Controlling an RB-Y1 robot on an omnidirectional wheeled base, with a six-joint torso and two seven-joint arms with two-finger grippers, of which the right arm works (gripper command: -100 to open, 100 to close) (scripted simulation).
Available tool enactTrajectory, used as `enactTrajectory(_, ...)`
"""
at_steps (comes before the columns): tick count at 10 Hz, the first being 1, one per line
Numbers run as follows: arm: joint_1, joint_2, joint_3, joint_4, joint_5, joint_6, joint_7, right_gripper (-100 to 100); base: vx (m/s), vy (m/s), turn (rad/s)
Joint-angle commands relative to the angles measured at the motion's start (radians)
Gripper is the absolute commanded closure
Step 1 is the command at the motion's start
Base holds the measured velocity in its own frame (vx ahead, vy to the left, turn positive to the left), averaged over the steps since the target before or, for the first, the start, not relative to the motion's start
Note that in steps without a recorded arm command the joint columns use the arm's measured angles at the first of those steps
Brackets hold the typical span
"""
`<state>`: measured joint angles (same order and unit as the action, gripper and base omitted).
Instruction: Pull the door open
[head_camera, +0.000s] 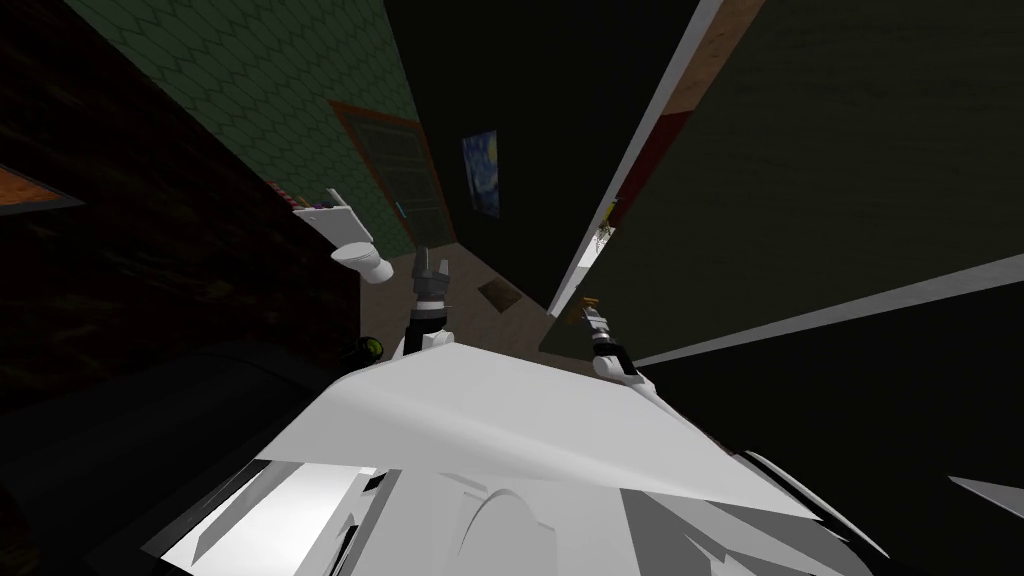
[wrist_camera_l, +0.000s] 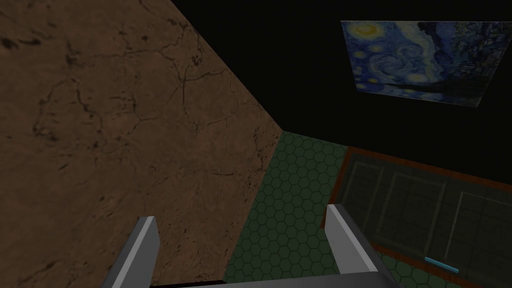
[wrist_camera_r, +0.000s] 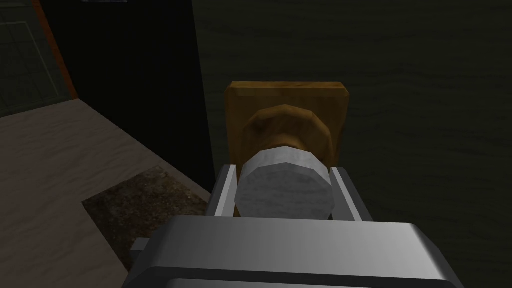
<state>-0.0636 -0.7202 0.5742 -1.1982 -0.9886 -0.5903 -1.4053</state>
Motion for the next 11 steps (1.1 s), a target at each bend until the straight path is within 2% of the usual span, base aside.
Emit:
enactTrajectory(1, 0.003, -0.013, 0.015, -0.008, 0.005, -0.014, -0.015, 100, -0.182, -0.089, 0.097)
enactTrajectory(7, 0.02, -0.09, 0.09, -0.042, 0.025, -0.075, -0.085, 100, -0.199, -0.114, 0.12)
enactTrajectory(8, 0.023, -0.099, 0.099, -0.046, 0.027, -0.083, -0.094, 100, -0.18, -0.084, 0.088)
enactTrajectory(9, 0.021, -0.092, 0.098, -0.039, 0.028, -0.075, -0.09, 100, -0.083, -0.036, 0.028)
enactTrajectory(10, 0.025, -0.106, 0.115, -0.042, 0.036, -0.09, -0.107, 100, -0.103, -0.035, 0.119)
enactTrajectory(11, 0.026, -0.11, 0.119, -0.043, 0.038, -0.094, -0.112, 100, -0.145, -0.093, 0.102)
